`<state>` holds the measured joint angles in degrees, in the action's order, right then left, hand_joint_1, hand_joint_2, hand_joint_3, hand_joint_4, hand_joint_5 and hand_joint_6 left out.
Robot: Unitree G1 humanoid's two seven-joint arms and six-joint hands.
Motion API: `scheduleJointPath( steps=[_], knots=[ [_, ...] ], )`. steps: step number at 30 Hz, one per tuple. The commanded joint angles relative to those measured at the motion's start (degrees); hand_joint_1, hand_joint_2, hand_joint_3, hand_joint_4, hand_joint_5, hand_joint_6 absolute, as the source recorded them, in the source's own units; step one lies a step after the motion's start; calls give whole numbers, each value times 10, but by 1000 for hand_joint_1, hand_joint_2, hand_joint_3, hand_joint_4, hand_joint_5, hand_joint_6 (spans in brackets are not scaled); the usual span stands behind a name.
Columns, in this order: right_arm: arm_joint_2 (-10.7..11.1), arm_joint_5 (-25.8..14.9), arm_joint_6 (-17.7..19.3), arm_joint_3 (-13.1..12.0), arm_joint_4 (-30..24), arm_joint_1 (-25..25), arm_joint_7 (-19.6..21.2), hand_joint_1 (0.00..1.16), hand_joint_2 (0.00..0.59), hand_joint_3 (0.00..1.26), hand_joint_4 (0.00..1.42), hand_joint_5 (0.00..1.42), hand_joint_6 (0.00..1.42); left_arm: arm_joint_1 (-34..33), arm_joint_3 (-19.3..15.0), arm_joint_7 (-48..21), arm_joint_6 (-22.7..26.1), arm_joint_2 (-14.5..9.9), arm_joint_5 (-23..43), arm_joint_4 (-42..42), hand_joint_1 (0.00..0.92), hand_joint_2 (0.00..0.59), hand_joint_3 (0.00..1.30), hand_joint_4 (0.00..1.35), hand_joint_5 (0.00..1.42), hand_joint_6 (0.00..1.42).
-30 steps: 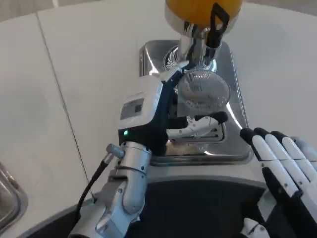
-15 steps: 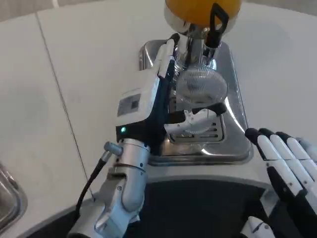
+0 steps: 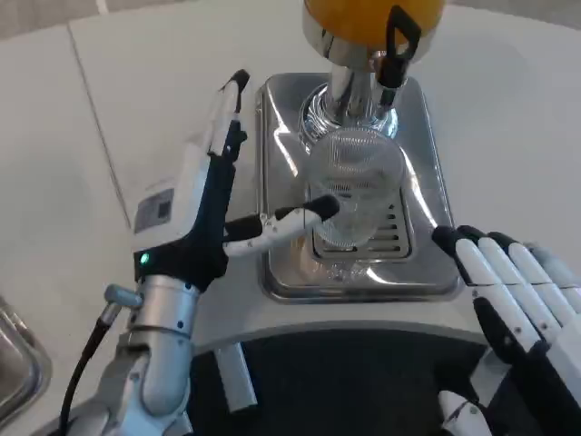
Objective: Grasp the cup under the faucet to collect the drink, then remove the cup.
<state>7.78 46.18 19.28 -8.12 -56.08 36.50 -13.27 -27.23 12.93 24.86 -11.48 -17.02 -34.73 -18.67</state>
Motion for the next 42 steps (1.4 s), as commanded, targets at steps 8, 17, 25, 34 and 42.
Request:
scheduleJointPath(
  steps=[8,17,25,34,42],
  knots=[
    [0,20,3,19,10,3,9,114,586,0,0,0,0,53,-45,-41,-15,-24,25,102,291,20,0,0,262,195],
    [-5,24,-1,24,15,-7,18,106,586,0,0,0,0,122,-96,-61,-31,-95,-17,218,279,27,0,0,212,179],
    [-8,16,-5,15,12,-5,26,101,586,0,0,0,0,239,-148,-157,-22,-147,-4,317,307,42,0,0,103,135],
    [-23,-6,-34,21,2,-20,20,97,586,0,0,0,0,378,-175,-184,-33,-177,-118,439,205,71,0,0,2,58],
    [-41,-46,-113,36,-30,-56,-17,96,586,0,0,0,0,462,-153,-259,29,-136,-233,530,63,63,0,0,0,0]
  ],
)
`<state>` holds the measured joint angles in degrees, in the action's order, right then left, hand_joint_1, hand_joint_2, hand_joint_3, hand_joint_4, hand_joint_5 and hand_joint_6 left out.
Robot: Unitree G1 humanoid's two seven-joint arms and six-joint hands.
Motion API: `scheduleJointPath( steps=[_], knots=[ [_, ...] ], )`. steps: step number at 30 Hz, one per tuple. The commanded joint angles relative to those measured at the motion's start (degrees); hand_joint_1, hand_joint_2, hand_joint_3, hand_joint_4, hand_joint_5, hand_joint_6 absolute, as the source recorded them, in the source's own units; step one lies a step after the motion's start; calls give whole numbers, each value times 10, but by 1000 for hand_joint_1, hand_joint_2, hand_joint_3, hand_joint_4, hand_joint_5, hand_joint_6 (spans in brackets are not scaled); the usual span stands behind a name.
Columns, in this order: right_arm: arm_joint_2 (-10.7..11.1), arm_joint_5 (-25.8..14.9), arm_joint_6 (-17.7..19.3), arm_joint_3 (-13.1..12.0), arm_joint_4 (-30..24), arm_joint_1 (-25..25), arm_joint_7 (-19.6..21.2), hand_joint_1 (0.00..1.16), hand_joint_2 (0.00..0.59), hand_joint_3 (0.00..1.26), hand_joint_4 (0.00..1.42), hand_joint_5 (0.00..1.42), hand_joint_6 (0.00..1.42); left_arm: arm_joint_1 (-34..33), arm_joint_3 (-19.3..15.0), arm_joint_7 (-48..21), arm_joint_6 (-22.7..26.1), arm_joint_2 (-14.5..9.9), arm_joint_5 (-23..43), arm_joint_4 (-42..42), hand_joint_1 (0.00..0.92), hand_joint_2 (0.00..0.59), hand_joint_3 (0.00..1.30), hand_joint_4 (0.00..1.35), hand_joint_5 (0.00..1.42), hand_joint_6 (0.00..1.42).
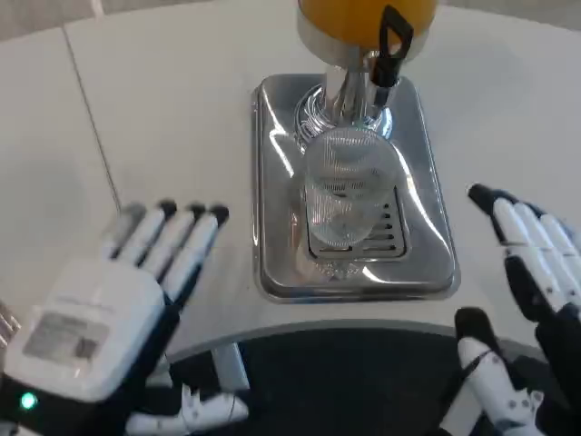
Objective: Grasp the cup under the faucet to collect the drink, then remove the cup.
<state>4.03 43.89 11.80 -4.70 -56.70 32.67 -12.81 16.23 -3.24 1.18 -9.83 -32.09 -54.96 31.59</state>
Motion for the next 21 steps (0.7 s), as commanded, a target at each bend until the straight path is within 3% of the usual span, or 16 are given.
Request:
scheduleJointPath(
  steps=[1,8,12,21],
  knots=[
    [-4,-27,-48,2,-28,-23,-28,97,586,0,0,0,0,35,9,-22,12,19,-33,31,31,64,0,0,0,0],
    [-31,-83,-145,14,-33,-94,-53,101,586,0,0,0,0,75,11,3,15,53,-74,42,0,64,0,0,0,0],
    [-43,-108,-207,25,-30,-142,-57,68,557,0,0,0,0,80,17,28,15,71,-89,28,0,67,0,0,0,0],
    [-48,-154,-326,27,12,-317,-38,0,538,0,0,0,0,67,29,42,16,94,-81,18,0,71,0,0,0,0]
  ],
)
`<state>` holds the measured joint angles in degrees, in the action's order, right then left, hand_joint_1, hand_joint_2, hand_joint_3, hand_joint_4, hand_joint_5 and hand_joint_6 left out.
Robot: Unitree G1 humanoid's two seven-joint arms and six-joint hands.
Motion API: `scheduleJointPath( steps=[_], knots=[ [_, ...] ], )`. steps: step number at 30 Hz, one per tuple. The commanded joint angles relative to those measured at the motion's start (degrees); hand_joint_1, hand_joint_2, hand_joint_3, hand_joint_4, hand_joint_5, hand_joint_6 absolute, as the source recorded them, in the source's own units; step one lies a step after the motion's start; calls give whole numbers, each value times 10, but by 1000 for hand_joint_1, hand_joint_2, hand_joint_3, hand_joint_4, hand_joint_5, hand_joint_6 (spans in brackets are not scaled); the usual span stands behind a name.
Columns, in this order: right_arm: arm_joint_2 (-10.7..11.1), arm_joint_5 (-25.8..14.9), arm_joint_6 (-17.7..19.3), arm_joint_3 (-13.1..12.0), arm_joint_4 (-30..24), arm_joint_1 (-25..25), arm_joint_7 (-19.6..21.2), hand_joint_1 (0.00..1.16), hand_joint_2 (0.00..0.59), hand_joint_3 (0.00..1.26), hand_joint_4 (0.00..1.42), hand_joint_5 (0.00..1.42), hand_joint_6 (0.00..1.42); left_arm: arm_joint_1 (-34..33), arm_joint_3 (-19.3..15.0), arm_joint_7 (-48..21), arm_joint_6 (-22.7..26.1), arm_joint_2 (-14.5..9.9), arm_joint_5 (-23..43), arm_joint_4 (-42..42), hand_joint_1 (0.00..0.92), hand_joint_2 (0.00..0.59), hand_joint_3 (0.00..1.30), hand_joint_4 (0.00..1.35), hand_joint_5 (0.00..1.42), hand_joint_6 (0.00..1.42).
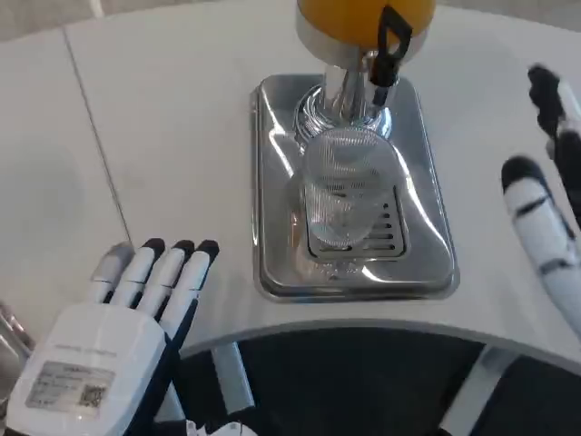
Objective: Grasp the cup under the faucet to collect the drink, then remove the cup.
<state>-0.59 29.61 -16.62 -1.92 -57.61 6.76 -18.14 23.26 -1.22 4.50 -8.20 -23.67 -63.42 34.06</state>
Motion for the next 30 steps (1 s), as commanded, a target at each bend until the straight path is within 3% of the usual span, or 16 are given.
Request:
scheduleJointPath(
  steps=[1,5,18,27,30],
  knots=[
    [-2,-12,-49,2,26,-73,19,0,538,0,0,0,0,-4,10,9,0,11,5,-7,0,72,0,0,0,0],
    [1,-21,-67,12,46,-114,34,0,539,0,0,0,0,-11,13,7,0,18,8,-9,0,73,0,0,0,0],
    [13,-74,-58,22,117,-182,72,0,547,0,0,0,0,-31,13,2,-1,13,14,-21,0,82,0,0,0,0],
    [3,-106,-26,52,169,-197,114,0,550,0,0,0,0,-32,11,1,2,13,15,-23,0,83,0,0,0,0],
    [-10,-107,-2,70,196,-204,142,0,551,0,0,0,0,-33,9,0,2,11,15,-26,0,83,0,0,0,0]
  ],
)
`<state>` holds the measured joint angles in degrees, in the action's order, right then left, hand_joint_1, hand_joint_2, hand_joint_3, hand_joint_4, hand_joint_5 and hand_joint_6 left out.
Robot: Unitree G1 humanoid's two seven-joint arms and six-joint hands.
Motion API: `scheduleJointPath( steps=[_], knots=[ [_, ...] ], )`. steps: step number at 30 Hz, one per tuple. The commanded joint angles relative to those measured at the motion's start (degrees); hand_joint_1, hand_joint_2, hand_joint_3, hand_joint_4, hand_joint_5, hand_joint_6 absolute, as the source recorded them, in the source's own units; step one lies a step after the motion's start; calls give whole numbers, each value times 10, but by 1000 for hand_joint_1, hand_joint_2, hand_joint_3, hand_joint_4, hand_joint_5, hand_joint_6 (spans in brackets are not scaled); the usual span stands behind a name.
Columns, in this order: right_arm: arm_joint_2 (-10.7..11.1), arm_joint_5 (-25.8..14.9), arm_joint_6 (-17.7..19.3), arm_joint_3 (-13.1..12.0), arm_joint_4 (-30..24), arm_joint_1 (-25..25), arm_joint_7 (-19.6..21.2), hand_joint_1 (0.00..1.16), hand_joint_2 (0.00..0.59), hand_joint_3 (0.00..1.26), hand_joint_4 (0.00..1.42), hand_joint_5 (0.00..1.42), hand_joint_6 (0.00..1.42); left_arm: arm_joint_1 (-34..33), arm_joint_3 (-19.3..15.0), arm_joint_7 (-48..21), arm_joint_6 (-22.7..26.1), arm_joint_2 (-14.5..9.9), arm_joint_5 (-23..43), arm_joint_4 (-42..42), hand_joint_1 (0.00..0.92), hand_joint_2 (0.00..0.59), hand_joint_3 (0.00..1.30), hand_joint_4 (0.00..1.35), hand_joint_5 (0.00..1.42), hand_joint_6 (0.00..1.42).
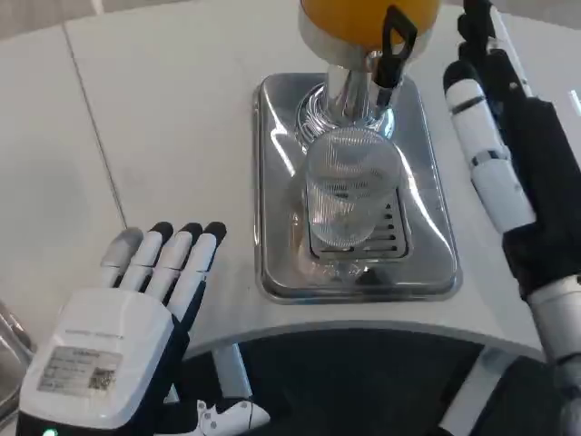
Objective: Grasp the cup under the faucet to collect the drink, then remove the cup.
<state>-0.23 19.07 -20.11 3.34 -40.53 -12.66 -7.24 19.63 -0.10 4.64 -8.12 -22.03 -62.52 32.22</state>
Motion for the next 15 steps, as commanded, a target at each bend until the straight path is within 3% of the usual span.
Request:
scheduleJointPath(
  steps=[1,6,15],
  knots=[
    [-16,-1,40,22,31,-11,41,0,551,0,0,0,0,3,-2,-2,1,-6,6,-8,0,83,0,0,0,0],
    [-32,6,65,48,49,-21,75,0,551,0,0,0,0,3,-5,-4,3,-7,9,-9,0,83,0,0,0,0],
    [-23,-7,59,34,91,-73,85,0,551,0,0,0,0,1,-12,-4,5,-13,19,-14,0,83,0,0,0,0]
  ],
)
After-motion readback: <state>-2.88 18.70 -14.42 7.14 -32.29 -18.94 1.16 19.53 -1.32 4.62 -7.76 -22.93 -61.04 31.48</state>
